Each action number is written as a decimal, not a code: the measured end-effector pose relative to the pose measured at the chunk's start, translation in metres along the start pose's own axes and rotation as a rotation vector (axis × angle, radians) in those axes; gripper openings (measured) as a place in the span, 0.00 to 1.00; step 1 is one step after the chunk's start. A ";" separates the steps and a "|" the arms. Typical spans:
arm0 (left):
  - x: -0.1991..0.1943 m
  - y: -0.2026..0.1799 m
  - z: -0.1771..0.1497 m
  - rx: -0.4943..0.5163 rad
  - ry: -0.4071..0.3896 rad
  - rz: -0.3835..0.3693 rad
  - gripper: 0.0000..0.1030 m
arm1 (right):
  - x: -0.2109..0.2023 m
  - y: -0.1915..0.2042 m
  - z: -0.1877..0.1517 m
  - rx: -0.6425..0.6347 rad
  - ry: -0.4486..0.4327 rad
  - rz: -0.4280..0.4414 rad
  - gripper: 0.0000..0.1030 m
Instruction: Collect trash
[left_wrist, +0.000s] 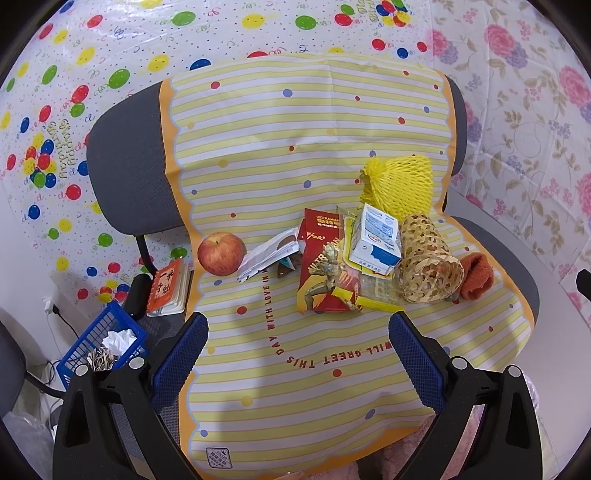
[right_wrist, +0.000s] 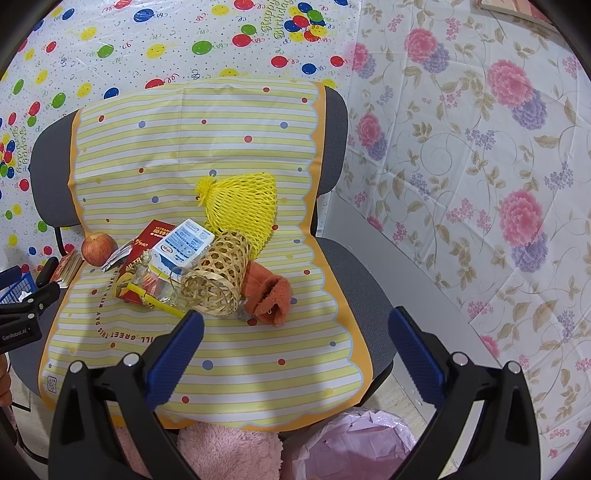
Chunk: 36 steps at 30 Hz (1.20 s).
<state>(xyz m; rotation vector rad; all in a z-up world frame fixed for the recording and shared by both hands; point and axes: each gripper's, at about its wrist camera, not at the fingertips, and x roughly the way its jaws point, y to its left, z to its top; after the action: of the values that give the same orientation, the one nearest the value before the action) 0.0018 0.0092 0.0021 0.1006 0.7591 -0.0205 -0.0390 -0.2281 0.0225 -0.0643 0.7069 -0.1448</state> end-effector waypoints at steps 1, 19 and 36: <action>0.000 0.000 0.000 0.001 0.001 -0.001 0.94 | 0.000 0.000 0.000 0.000 0.000 0.000 0.94; 0.000 0.002 -0.001 -0.002 0.001 0.002 0.94 | 0.002 0.005 -0.001 -0.002 0.003 0.003 0.94; 0.000 0.003 -0.001 -0.003 0.002 0.000 0.94 | 0.004 0.005 -0.002 -0.003 0.003 0.007 0.94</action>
<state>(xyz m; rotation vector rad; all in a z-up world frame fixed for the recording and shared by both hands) 0.0012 0.0125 0.0018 0.0981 0.7607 -0.0195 -0.0374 -0.2240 0.0178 -0.0642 0.7107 -0.1377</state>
